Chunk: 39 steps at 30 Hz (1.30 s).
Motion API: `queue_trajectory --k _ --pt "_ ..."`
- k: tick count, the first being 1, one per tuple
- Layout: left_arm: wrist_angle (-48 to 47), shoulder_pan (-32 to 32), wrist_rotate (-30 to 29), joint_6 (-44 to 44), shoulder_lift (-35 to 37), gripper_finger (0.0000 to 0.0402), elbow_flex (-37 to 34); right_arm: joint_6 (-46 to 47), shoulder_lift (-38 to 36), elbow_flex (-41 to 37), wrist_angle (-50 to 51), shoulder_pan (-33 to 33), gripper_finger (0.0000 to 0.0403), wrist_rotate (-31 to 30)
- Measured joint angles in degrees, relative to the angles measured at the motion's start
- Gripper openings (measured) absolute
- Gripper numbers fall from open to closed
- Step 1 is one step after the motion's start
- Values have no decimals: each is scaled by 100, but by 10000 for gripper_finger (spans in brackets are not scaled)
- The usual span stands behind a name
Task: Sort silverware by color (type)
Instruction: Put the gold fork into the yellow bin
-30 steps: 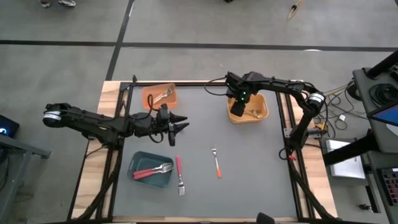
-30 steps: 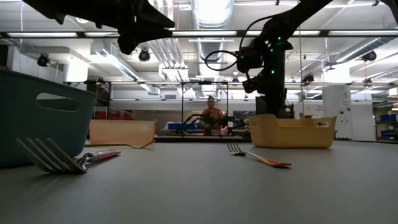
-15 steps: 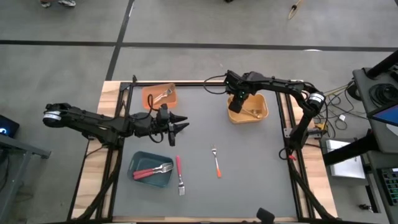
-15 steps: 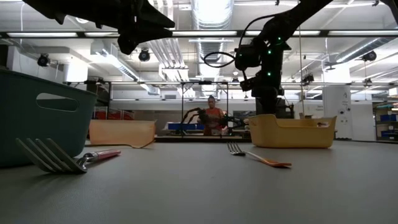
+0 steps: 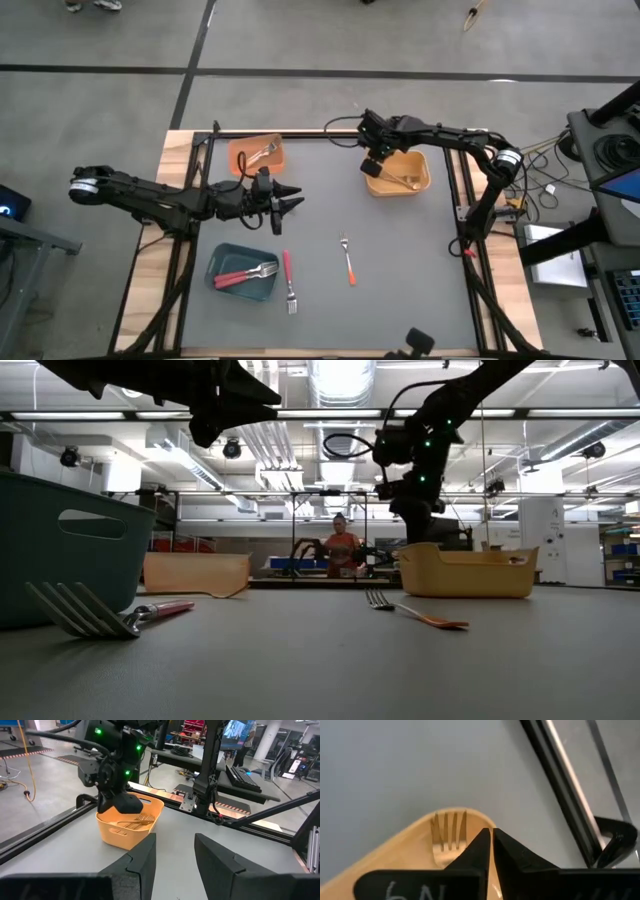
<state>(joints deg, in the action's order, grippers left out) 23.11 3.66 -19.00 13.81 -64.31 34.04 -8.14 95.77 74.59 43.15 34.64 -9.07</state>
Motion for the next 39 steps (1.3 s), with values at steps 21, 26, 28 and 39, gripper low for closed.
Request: queue_trajectory --k 21,26,28,39 --pt "-39 0 -124 129 0 116 0 -598 -90 78 1534 28 13 412" --pt "-39 -2 -144 172 0 116 0 -669 -59 -548 454 79 13 124" --pt "-42 -1 -144 172 0 116 0 -681 -28 -691 111 104 13 -85" --pt "-42 0 -146 174 0 116 0 -827 166 -960 -1086 179 13 -148"
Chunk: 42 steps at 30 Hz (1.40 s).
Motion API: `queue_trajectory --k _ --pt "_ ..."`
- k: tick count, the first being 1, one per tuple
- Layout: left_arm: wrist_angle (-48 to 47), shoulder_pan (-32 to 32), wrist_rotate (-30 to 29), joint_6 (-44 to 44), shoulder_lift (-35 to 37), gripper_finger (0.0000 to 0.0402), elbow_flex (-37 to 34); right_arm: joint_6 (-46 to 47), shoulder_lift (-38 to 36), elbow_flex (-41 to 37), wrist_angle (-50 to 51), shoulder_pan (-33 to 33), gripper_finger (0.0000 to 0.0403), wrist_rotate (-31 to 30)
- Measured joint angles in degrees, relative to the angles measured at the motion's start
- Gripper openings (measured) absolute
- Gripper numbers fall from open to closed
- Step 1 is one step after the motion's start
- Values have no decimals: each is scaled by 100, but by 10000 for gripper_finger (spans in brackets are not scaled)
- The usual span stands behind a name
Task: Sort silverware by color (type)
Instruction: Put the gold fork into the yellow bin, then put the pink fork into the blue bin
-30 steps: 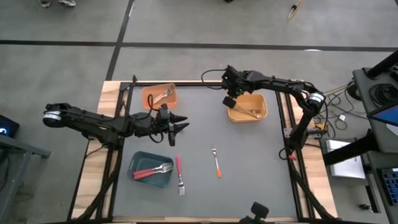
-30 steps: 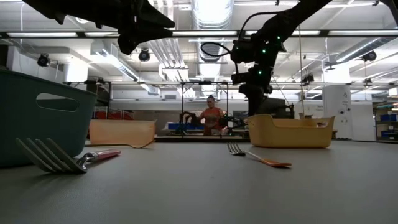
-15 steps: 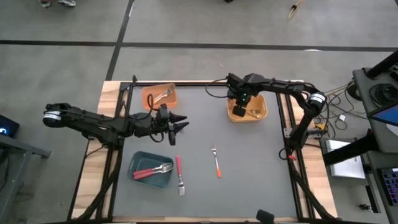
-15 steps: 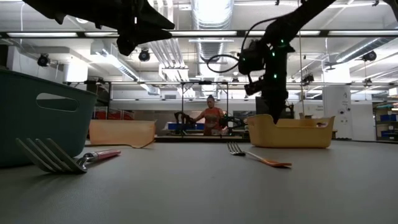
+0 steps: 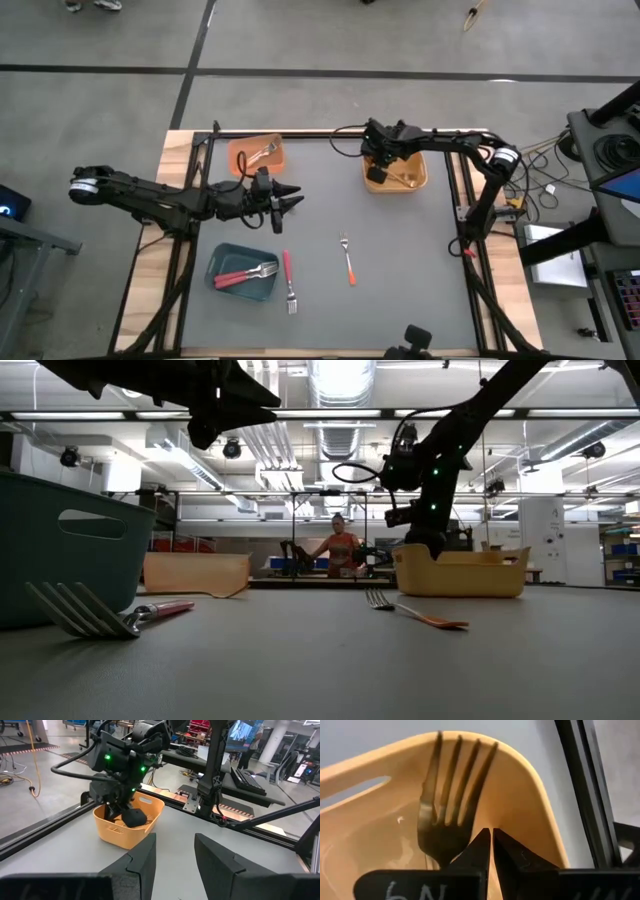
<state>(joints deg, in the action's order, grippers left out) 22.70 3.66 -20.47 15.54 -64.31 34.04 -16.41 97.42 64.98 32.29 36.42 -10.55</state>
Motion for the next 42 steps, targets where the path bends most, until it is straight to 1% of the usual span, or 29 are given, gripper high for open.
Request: queue_trajectory --k 13,19,21,25,32,35,36,39,42 --pt "2 -1 0 -1 0 116 0 5 216 -67 -1185 0 13 -21" --pt "9 0 0 3 0 116 0 171 168 140 -1176 -25 13 -103" --pt "8 0 0 30 0 116 0 280 65 186 -1129 -82 13 -98" --pt "-58 0 0 190 0 116 0 544 -259 134 -1122 -265 13 203" --pt "-610 -11 -1 812 0 116 0 1069 -1102 -319 -1215 -680 13 203" --pt "-997 -11 2 944 1 114 9 1312 -1505 -640 -1397 -889 13 219" --pt "-1313 -11 2 970 2 113 76 1386 -1641 -763 -1484 -959 13 218" --pt "-2575 -11 0 1088 -57 111 510 1616 -2055 -1125 -1895 -1151 13 210" --pt "-4148 -11 1 1018 -275 111 1078 1716 -2411 -1430 -2222 -1351 13 210"
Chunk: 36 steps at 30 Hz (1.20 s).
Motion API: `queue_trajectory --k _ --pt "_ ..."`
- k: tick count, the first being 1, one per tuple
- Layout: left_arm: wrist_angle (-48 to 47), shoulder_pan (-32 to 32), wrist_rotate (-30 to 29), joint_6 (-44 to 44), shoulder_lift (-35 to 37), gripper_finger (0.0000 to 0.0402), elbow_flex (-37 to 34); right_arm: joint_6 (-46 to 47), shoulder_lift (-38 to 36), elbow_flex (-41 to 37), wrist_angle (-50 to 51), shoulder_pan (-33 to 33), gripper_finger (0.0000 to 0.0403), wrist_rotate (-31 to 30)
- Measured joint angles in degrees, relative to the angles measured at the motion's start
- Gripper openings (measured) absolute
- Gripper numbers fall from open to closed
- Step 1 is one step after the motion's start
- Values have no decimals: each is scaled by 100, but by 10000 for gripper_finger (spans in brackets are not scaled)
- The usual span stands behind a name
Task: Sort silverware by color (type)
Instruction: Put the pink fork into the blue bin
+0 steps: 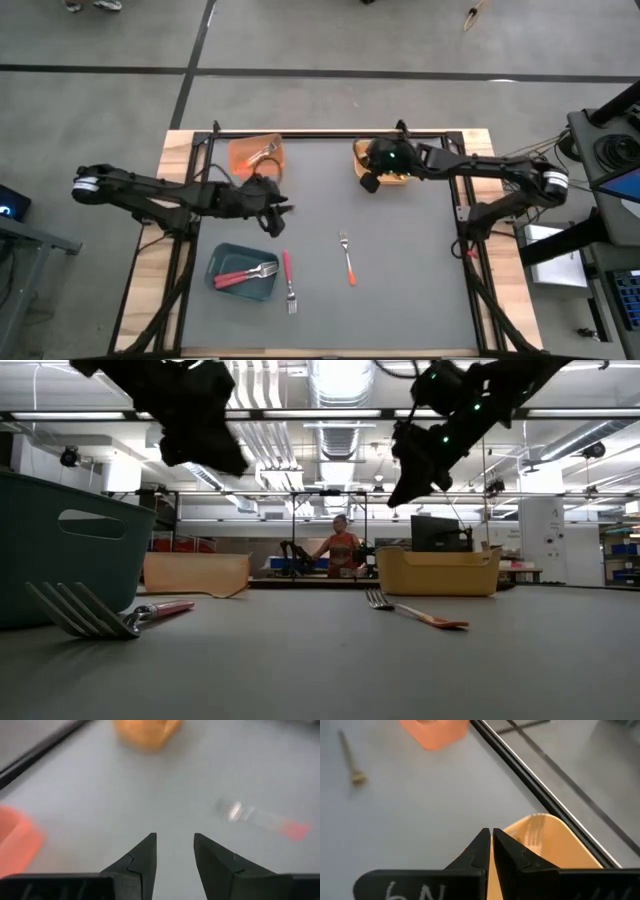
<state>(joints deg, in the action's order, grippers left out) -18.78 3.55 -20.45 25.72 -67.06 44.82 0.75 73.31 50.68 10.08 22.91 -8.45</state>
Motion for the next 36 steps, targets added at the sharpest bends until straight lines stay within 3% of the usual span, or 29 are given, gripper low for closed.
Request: queue_trajectory --k 4,9,15,18,24,31,36 --pt "-1846 -2 0 -505 -468 111 630 114 -369 -315 -269 -222 13 -6" --pt "-2753 -7 3 -1078 -1087 111 1042 465 -594 -579 -340 -486 13 -11" --pt "-2958 -7 208 -1195 -1538 111 1217 1098 -578 -671 -333 -985 13 18" --pt "-2825 5 250 -1031 -1657 111 1270 1303 -574 -671 -339 -1229 13 330" --pt "-2385 30 462 -72 -1875 111 1372 1838 -565 -667 -346 -1572 13 458" --pt "-2354 397 1181 1527 -1882 111 1373 2146 -500 -663 -307 -1787 13 754" --pt "-1798 991 1436 1659 -1882 111 1373 2187 -500 -663 -303 -1988 13 750"
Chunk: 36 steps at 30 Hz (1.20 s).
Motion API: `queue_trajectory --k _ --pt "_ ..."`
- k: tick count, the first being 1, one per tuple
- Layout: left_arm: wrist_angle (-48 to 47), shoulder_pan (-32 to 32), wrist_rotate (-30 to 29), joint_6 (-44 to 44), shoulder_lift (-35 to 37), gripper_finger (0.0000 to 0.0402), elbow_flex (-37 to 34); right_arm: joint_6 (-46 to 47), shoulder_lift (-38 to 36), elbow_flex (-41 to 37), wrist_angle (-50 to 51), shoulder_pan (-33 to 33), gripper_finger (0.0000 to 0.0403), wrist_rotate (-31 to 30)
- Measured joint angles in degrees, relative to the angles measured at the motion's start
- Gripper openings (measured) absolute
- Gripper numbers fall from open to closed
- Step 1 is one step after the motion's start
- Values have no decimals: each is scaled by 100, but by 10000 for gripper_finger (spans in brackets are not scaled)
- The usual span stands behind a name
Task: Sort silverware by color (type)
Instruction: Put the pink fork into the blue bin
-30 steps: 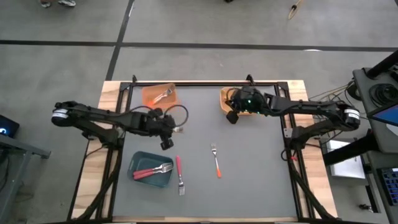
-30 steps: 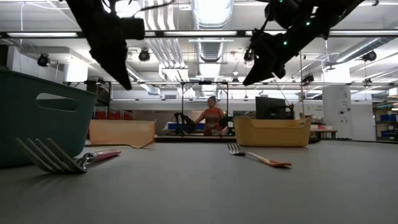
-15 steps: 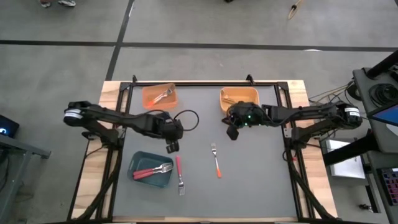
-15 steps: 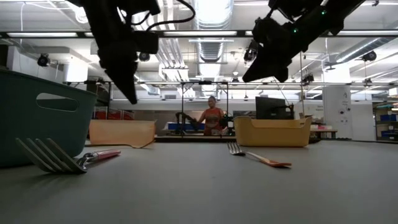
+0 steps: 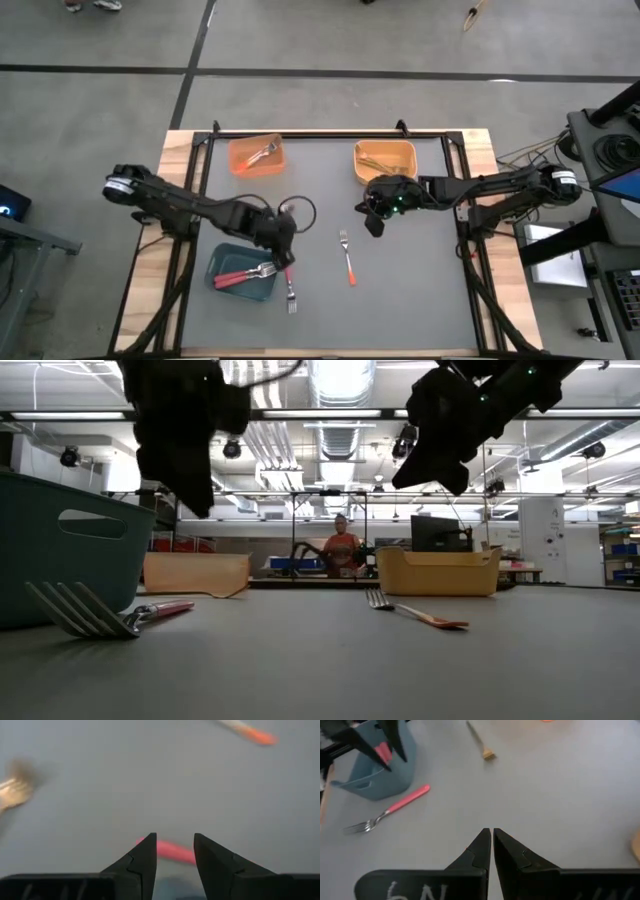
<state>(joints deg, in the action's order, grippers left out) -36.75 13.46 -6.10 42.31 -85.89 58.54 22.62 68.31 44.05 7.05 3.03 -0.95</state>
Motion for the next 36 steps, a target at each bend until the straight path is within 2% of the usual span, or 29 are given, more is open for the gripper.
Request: queue_trajectory --k 5,12,15,24,32,36 --pt "849 291 257 -487 0 111 0 36 0 2 2 -280 13 9" --pt "816 310 412 -1799 -29 111 3 142 -3 2 31 -775 13 11" --pt "582 327 412 -2383 -289 111 294 11 -29 9 139 -923 13 15" --pt "-1087 419 399 -4715 -1673 111 2039 -389 -168 142 647 -927 13 -57" --pt "-1940 765 420 -5569 -2491 111 3012 -269 -188 136 649 -927 13 -57" --pt "-2244 815 398 -5693 -2696 111 3143 -225 -188 122 620 -928 13 -59"
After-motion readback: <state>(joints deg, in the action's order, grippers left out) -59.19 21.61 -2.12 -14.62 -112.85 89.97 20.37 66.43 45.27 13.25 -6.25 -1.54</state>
